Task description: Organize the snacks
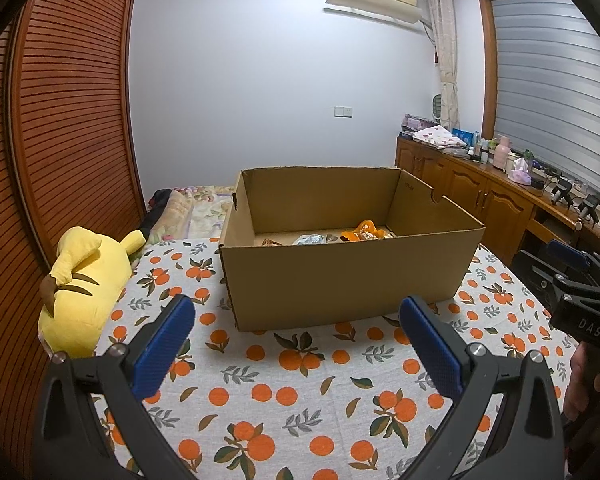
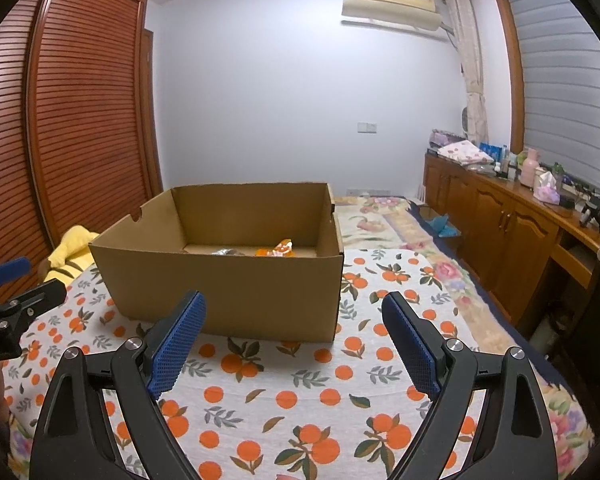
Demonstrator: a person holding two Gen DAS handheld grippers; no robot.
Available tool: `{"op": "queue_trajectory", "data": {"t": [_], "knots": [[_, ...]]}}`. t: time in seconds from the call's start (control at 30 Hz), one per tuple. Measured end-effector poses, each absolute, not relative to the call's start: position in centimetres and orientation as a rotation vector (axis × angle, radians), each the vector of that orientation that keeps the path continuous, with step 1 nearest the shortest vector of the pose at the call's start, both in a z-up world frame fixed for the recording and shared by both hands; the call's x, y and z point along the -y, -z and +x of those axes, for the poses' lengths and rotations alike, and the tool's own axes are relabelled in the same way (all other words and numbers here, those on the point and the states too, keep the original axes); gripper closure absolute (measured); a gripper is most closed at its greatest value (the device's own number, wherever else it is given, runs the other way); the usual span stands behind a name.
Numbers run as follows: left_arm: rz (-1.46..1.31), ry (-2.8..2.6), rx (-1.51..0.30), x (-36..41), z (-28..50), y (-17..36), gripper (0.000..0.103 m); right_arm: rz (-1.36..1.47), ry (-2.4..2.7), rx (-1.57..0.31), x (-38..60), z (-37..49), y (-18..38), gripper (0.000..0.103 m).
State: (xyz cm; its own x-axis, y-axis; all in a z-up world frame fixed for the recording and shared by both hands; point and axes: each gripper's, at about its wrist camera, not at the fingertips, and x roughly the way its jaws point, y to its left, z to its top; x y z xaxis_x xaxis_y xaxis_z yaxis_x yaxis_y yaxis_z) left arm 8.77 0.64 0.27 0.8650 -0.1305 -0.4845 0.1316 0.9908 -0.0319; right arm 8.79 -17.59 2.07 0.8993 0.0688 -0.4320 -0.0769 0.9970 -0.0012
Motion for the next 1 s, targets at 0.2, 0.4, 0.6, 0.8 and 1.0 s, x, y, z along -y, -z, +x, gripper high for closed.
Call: {"op": "queue_trajectory", "data": {"t": [0.2, 0.4, 0.6, 0.8, 1.0], "knots": [[0.003, 0.135, -0.504, -0.68, 8.74, -0.32, 0.000, -0.017, -0.076, -0.443, 17.67, 8.60, -2.16, 0.011], [0.004, 0.135, -0.504, -0.64, 8.65, -0.37, 0.000, -0.017, -0.076, -0.442, 17.68, 8.56, -2.20, 0.011], [0.006, 0.134, -0.503, -0.60, 8.64, -0.37, 0.000, -0.016, -0.076, -0.442, 17.69, 8.56, -2.18, 0.011], [0.004, 0.132, -0.504, -0.58, 8.62, -0.40, 0.000, -0.019, -0.069, -0.437, 17.72, 8.45, -2.33, 0.011], [0.003, 0.133, -0.503, -0.53, 8.61, -0.42, 0.000, -0.016, -0.066, -0.439, 17.85, 8.39, -2.49, 0.011]]}}
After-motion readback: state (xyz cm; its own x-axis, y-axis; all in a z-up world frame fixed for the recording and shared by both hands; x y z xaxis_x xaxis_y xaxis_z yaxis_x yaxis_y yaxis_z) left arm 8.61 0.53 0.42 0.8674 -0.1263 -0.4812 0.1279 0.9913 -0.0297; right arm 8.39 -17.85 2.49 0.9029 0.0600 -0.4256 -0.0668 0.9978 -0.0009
